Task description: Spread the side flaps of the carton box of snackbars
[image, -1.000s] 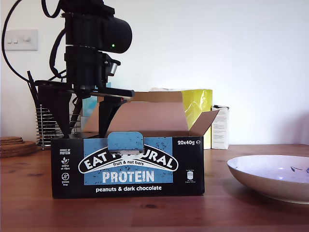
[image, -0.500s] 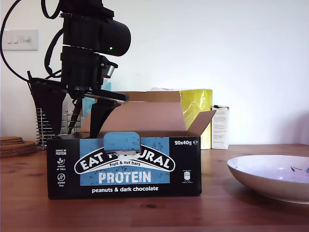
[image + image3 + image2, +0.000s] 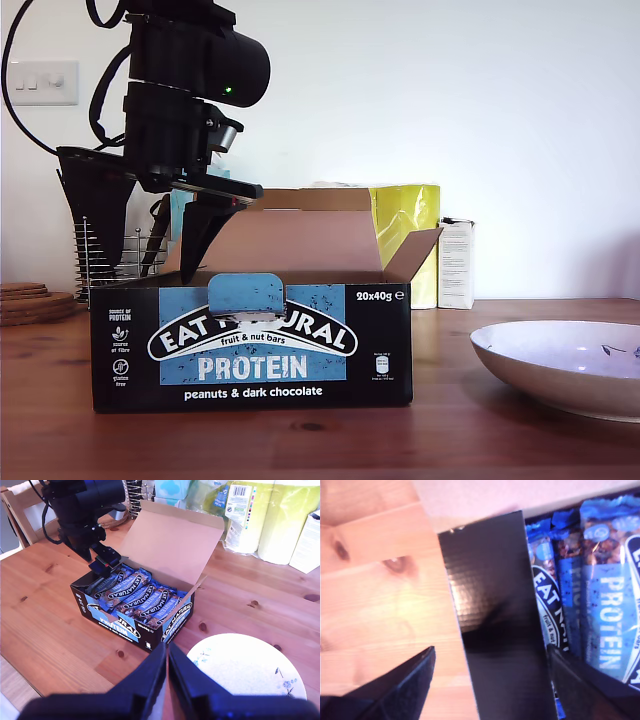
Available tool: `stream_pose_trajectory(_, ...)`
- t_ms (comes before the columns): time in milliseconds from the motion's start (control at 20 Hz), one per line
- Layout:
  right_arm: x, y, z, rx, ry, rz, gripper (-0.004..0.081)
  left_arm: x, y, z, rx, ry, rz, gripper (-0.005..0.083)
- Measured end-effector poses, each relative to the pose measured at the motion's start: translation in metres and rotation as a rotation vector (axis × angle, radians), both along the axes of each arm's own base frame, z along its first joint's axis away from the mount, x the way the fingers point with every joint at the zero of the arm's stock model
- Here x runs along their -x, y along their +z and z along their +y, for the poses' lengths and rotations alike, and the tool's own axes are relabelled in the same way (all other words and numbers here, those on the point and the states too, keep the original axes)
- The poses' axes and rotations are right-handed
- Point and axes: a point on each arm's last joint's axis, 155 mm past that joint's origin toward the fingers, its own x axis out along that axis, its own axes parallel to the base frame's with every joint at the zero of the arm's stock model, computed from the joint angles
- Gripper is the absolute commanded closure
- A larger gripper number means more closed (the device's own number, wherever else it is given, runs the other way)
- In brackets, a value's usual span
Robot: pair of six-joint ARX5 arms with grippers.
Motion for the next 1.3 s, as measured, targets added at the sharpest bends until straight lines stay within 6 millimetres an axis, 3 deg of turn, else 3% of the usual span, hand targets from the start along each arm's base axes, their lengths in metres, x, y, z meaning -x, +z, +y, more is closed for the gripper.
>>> stream_pose_trajectory(800,0.000,0.000,0.000,0.000,0.000,0.000,0.0783,0.002,0.007,0.008,-0.038,-0.013,-0.007,0.0128)
stream_pose_trajectory(1300,0.001,-0.003,-0.001,0.006,0.000,0.011,0.0783,0.002,0.023,0.017,-0.067,-0.013,-0.045,0.0128)
